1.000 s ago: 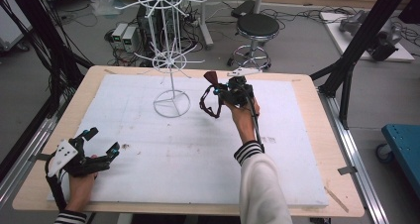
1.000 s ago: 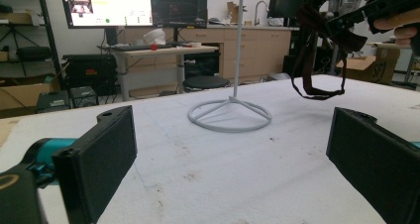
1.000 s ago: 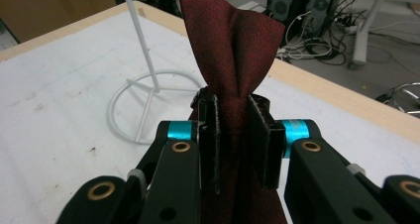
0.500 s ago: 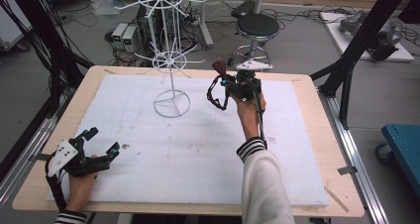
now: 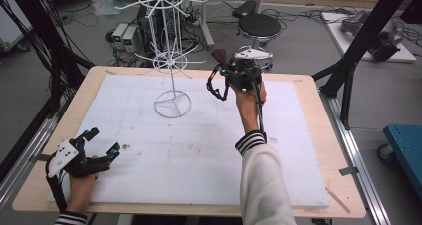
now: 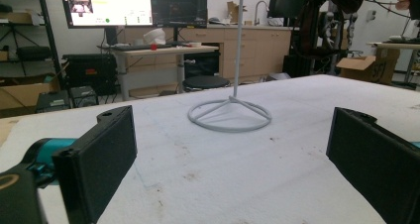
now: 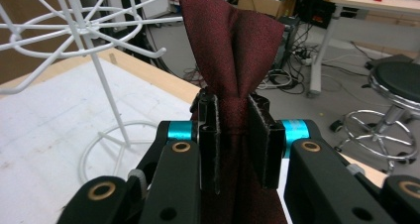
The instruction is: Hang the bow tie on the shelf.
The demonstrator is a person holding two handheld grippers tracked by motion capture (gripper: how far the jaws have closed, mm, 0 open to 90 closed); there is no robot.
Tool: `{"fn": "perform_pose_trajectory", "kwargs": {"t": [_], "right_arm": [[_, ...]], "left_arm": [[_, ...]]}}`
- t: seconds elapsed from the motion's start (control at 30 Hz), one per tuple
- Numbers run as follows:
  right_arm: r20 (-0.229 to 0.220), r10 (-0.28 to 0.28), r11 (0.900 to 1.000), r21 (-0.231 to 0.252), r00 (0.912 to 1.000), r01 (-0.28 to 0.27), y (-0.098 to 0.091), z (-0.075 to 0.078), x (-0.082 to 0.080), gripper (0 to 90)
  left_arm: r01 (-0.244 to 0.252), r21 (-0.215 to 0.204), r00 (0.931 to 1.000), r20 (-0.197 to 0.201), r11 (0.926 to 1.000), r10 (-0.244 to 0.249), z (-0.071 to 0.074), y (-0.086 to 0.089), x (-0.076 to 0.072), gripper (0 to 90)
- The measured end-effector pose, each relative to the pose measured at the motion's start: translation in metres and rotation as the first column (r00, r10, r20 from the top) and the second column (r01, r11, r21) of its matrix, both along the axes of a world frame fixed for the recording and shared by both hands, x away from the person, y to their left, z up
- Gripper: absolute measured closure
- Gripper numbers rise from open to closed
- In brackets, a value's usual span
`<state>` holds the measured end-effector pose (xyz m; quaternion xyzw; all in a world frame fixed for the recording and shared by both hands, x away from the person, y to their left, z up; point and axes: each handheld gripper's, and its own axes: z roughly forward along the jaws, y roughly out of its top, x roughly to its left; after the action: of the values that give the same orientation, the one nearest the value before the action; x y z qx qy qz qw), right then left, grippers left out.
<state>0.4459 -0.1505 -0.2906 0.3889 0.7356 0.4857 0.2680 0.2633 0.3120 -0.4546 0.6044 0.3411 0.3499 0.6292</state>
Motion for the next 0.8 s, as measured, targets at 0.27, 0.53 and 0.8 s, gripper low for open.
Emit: {"fn": "perform_pose_trajectory", "kwargs": {"t": [0.27,0.53,0.8], "right_arm": [[0.012,-0.042,0.9989,-0.02,0.9991,0.042,0.006,0.009,0.007,76.7],[0.018,-0.047,0.9989,0.001,0.9987,0.047,0.01,0.014,0.013,76.7],[0.037,-0.052,0.9987,0.005,0.998,0.051,0.018,0.024,0.017,76.7]], "left_arm": [[0.0,-0.006,1.0,0.004,1.0,0.0,0.0,0.0,0.0,5.7],[0.0,-0.007,1.0,0.003,1.0,0.0,0.0,0.0,0.0,5.7],[0.001,-0.005,1.0,0.003,1.0,-0.001,0.0,0.0,0.0,5.7]]}}
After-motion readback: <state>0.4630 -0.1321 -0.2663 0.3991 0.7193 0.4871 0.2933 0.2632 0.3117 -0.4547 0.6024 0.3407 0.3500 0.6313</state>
